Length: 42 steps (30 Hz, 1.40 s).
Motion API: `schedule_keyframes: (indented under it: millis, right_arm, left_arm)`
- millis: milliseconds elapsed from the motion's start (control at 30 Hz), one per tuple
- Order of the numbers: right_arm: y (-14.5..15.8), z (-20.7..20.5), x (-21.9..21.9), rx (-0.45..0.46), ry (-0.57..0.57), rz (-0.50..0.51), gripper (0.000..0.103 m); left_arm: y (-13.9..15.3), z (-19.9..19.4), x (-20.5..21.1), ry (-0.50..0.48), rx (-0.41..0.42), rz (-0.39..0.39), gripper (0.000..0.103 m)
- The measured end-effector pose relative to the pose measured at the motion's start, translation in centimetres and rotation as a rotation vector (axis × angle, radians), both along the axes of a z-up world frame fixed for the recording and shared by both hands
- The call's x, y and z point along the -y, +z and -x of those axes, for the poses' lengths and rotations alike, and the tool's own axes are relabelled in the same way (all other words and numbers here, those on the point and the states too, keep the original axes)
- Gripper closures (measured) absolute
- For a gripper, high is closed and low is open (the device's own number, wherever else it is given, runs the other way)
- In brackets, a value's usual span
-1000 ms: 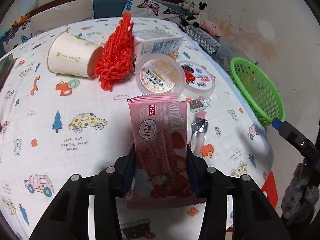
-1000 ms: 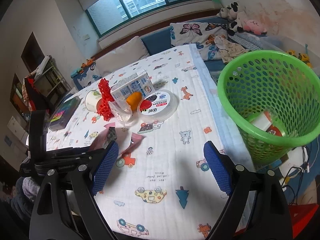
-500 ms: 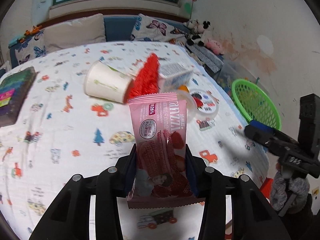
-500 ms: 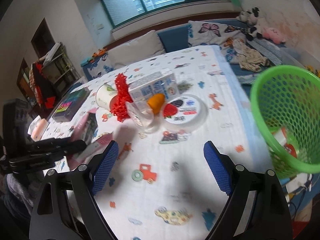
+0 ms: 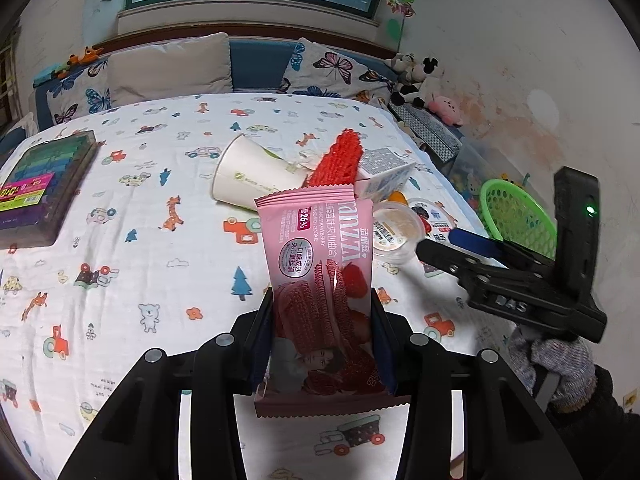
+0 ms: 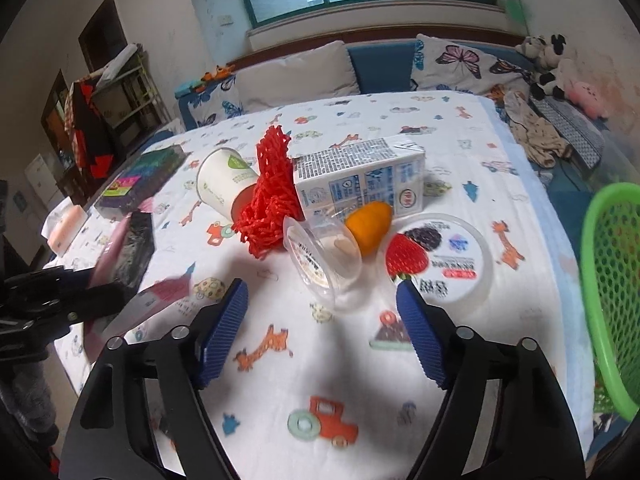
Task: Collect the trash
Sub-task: 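Grasp the clear plastic cup with the right tool and carry it toward the basket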
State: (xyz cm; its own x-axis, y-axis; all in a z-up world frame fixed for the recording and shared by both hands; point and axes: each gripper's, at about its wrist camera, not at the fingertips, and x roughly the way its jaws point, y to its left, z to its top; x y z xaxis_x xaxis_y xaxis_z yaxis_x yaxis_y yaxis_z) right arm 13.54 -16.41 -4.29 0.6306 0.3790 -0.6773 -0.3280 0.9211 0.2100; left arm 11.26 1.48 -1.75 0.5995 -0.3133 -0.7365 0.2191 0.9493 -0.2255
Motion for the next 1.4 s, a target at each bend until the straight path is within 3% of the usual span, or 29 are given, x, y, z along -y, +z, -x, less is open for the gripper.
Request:
schedule_keyframes:
  millis: [233, 500, 700, 800, 1100, 1400]
  right_arm:
    - [-1.0, -2.8, -1.0, -0.022, 0.001, 0.022, 0.041]
    - [-2.1, -3.0, -0.8, -0.052, -0.007, 0.009, 0.073]
    - [-1.8, -2.2, 0.2, -0.047, -0.03, -0.021, 0.075]
    - [-1.5, -1.6, 0.9, -0.048, -0.032, -0.048, 0.081]
    - [-0.4, 1.2, 2.8, -0.028, -0.06, -0.066, 0.081]
    - [2.0, 4.1, 8.9, 0.019, -0.181, -0.085, 0.081]
  left_arm:
    - [-0.2, -0.3, -0.6, 0.004, -0.005, 0.005, 0.061]
    - [-0.2, -0.5, -0.8, 0.012, -0.006, 0.009, 0.061]
    - [-0.1, -0.6, -0.6, 0.005, -0.005, 0.009, 0.061]
    - [0.0, -0.7, -0.3, 0.001, -0.004, 0.009, 0.061]
    - [0.7, -0.9, 1.9, -0.04, 0.012, 0.007, 0.061]
    - [2.1, -1.7, 6.8, -0.141, 0.034, 0.011, 0.061]
